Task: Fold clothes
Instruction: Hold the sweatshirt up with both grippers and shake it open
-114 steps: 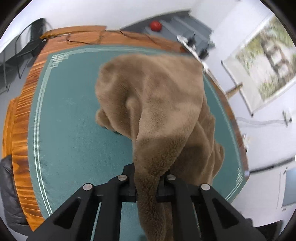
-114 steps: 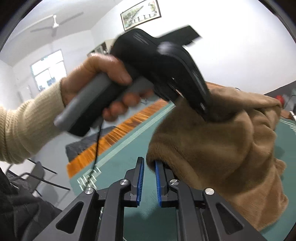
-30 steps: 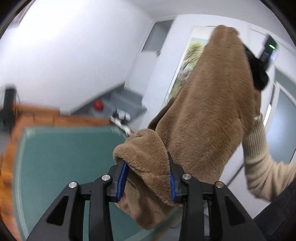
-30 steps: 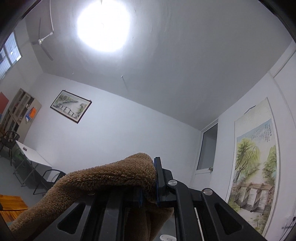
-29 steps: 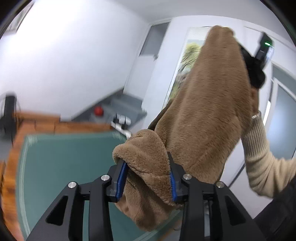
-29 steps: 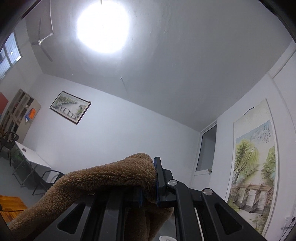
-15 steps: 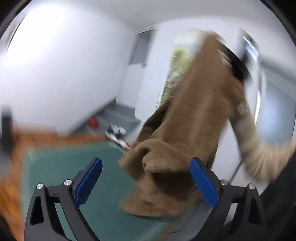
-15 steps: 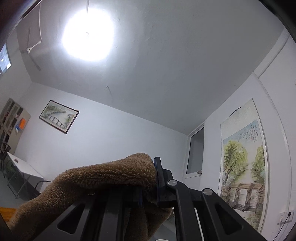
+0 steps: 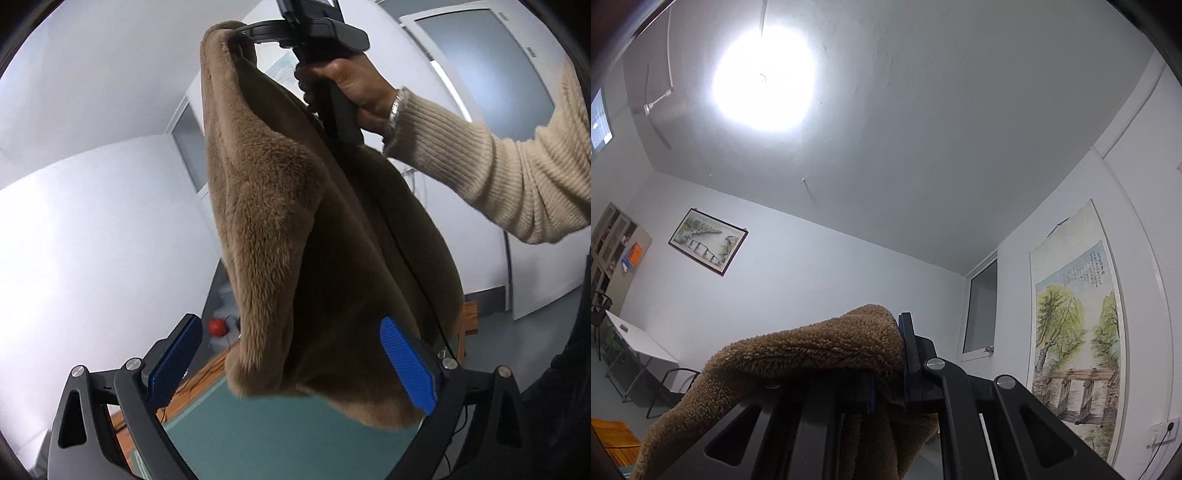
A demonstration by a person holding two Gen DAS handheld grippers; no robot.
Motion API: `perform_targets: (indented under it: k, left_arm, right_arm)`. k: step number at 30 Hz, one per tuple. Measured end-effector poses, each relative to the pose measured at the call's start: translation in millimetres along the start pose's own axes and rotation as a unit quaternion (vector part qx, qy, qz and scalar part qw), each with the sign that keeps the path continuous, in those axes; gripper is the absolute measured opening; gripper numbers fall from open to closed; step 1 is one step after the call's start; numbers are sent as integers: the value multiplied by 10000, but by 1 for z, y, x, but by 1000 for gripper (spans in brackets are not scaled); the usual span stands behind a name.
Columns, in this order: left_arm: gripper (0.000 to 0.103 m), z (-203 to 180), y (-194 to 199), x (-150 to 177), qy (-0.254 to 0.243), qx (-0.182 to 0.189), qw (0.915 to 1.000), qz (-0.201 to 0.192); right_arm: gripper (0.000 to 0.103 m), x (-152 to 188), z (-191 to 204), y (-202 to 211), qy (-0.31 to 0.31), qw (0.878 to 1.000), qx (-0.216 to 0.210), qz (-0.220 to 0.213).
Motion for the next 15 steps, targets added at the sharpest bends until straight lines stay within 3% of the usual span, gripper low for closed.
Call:
perform_targets:
  k: [1,3,5,7,11,15]
  left_arm:
    - [93,2,-4,1,-45,79,9999,57]
    - [69,4,-20,8,-1,437,9986,293]
    - [33,5,-36,16,265,849,9945,547]
    - [17,9,-49,23,644,1150,9884,759]
    - [13,44,-48,26,1290,1002,9836,764]
    - [12,107,-26,29,2480,624,9654,501]
  right_arm:
    - [10,0,-4,1,-45,10000,28,13]
    - [10,-1,-14,2,-109,9999,98,41]
    - [10,1,-21,3,-95,9998,183,69]
    - [10,4,-28,4,-54,9995,285,108]
    - [10,21,-47,5,166,9975,638,272]
    - [10,54,-86,2,19,9922,1034,692]
Point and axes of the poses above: each gripper's, at about its wrist camera, not at the fingertips, and y roughly against the way its jaws point, z to its left, x to its underside, the point moved 9 cm from there along -y, roughly the way its jaws point, and after that the axes turned 12 degrees about -y, right-handed, at the moved point
